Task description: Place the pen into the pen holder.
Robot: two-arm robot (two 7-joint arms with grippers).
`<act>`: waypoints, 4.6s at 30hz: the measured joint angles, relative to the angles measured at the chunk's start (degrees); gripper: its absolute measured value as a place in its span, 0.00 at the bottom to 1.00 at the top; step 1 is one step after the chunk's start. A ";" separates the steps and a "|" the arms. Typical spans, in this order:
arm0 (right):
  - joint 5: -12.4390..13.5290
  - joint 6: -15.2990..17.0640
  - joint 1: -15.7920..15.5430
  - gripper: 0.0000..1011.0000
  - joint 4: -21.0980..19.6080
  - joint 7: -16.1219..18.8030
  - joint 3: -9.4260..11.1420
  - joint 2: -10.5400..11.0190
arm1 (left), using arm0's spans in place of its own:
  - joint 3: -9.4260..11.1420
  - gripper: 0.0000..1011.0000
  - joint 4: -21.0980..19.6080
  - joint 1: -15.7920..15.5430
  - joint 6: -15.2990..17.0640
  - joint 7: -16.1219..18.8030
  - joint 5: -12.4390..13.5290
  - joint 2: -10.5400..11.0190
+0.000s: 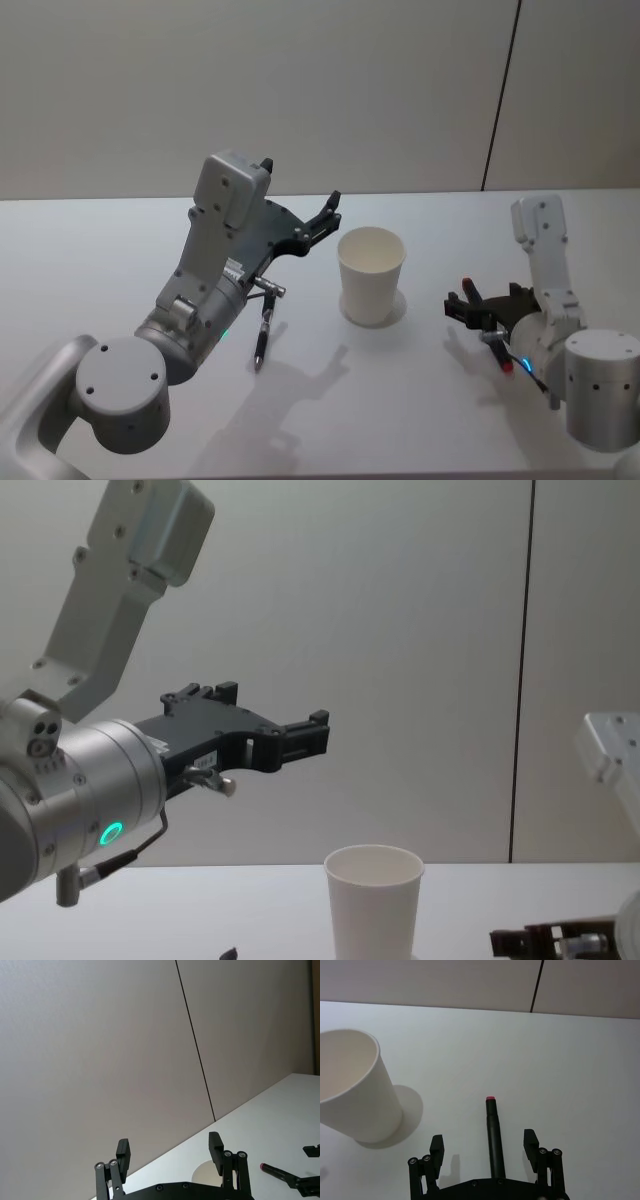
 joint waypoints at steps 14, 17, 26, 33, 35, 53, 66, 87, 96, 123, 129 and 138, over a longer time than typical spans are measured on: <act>-0.11 -0.80 1.67 0.99 4.37 1.57 0.53 -0.43 | 0.00 0.99 0.00 0.00 0.00 0.00 0.00 0.00; -0.16 -0.83 2.19 0.99 5.57 1.83 0.69 -0.55 | 0.00 0.99 0.00 0.00 0.00 0.00 0.00 0.00; -0.18 -0.85 3.17 0.99 7.72 2.22 1.00 -0.86 | 0.00 0.99 0.00 0.00 0.00 0.00 0.00 0.00; -0.09 -0.74 3.97 0.86 9.33 2.39 1.18 -1.15 | 0.00 0.99 0.00 0.00 0.00 0.00 0.00 0.00; -0.06 -0.66 4.12 0.80 9.62 2.40 1.21 -1.21 | 0.00 0.99 0.00 0.00 0.00 0.00 0.00 0.00; 0.40 0.72 5.99 0.22 13.44 2.08 1.67 -1.98 | 0.00 0.99 0.00 0.00 0.00 0.00 0.00 0.00; 0.66 -0.79 5.73 0.17 12.86 3.54 1.75 -2.04 | 0.00 0.99 0.00 0.00 0.00 0.00 0.00 0.00; -0.09 -11.54 1.63 0.17 4.01 6.70 1.61 -0.82 | 0.00 0.99 0.00 0.00 0.00 0.00 0.00 0.00; -1.05 -18.46 0.08 0.17 1.00 8.45 1.31 -0.37 | 0.00 0.99 0.00 0.00 0.00 0.00 0.00 0.00; -5.97 -41.85 2.85 0.17 4.37 14.09 -0.37 -2.04 | 0.00 0.99 0.00 0.00 0.00 0.00 0.00 0.00; -7.80 -45.49 5.39 0.17 8.27 14.81 -0.96 -3.23 | 0.00 0.99 0.00 0.00 0.00 -0.01 0.00 0.00; -9.99 -48.17 8.89 0.17 14.44 15.36 -1.66 -4.81 | 0.00 0.99 0.00 0.00 0.00 -0.01 0.00 0.00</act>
